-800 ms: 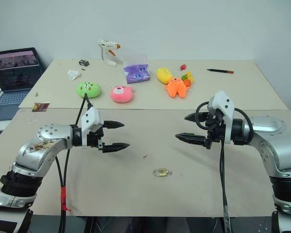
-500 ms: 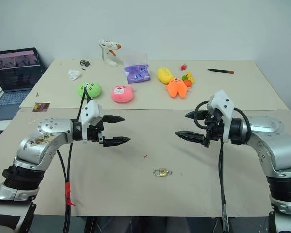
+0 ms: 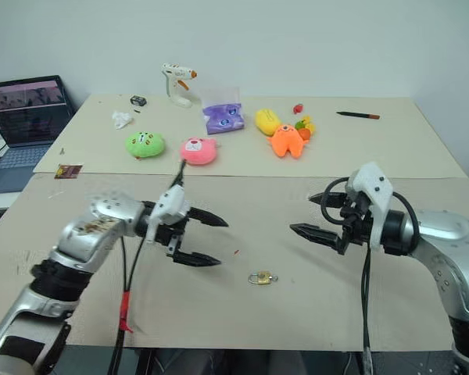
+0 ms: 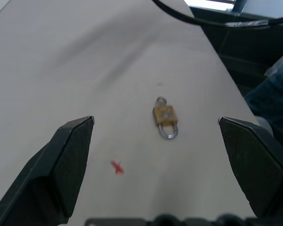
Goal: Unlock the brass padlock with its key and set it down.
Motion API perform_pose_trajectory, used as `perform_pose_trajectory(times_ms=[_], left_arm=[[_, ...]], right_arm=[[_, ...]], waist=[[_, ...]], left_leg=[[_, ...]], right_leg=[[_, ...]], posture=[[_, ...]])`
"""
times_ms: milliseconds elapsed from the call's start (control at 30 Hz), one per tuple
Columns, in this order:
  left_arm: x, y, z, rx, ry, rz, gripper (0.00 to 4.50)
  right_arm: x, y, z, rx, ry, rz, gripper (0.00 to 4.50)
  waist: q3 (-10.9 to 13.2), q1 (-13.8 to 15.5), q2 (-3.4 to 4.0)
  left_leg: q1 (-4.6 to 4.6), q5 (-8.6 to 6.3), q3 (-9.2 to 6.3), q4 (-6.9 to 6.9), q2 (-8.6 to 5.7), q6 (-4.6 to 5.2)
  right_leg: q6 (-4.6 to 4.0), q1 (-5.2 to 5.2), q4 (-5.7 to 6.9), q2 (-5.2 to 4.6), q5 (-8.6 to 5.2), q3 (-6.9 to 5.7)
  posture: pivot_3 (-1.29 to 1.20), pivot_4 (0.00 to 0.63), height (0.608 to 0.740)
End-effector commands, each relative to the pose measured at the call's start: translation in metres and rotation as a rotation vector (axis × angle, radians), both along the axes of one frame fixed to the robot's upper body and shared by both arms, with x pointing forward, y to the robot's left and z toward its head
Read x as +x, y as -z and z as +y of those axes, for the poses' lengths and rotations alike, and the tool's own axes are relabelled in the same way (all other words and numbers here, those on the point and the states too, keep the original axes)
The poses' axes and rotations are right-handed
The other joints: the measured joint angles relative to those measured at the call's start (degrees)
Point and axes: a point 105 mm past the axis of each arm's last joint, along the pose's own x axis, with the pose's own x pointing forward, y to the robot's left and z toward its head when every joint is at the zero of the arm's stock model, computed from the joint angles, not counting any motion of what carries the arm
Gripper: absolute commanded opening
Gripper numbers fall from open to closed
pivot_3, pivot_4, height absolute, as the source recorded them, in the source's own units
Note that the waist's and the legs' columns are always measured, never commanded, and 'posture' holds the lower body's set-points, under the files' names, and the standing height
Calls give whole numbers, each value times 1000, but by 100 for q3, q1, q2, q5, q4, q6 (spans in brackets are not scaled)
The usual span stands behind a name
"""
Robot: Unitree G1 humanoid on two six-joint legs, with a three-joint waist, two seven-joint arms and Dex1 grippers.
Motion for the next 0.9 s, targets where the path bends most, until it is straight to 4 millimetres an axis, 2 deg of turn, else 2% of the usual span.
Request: perform_pose_trajectory(times_ms=[33,67,200,300,400,633,900], left_arm=[[8,2,-17,12,-53,-46,4500],[12,6,-21,30,-83,-57,4500],[-3,18,-39,31,-66,-12,4500],[-3,27,-46,54,-122,-4,4500],[-16,29,-55,47,-120,42,4500],[-22,37,-52,98,-176,28,4500],[-34,55,-47,168,-178,29,4500]], right_arm=[[-9,-15,-2,4,36,-65,4458],[-11,-16,-3,5,45,-66,4458],[-17,-14,-9,8,98,-64,4458],[-20,-13,-9,7,108,-60,4458],[-20,-13,-11,7,121,-61,4458],[-18,-14,-11,7,124,-62,4458],[-18,-16,-13,-7,118,-51,4458]], waist=[[0,-16,0],[0,-19,0],[0,-3,0],[0,11,-1],[0,11,-1],[1,54,-2],[1,87,-2]], left_leg=[[0,0,3,0,2,1],[1,0,5,0,3,1],[5,0,10,1,7,1],[6,0,12,2,7,3],[12,0,16,2,9,3],[42,-12,19,-1,15,-5],[57,-23,28,-2,27,4]], right_leg=[[0,-1,1,0,0,2],[0,0,2,1,0,3],[0,5,2,1,0,8],[0,6,3,4,0,5],[0,12,2,4,0,6],[2,48,-9,10,-1,5],[3,63,-16,21,-2,6]], posture=[[0,150,740],[0,150,740],[0,150,740],[0,150,740],[0,150,740],[0,150,740],[0,150,740]])
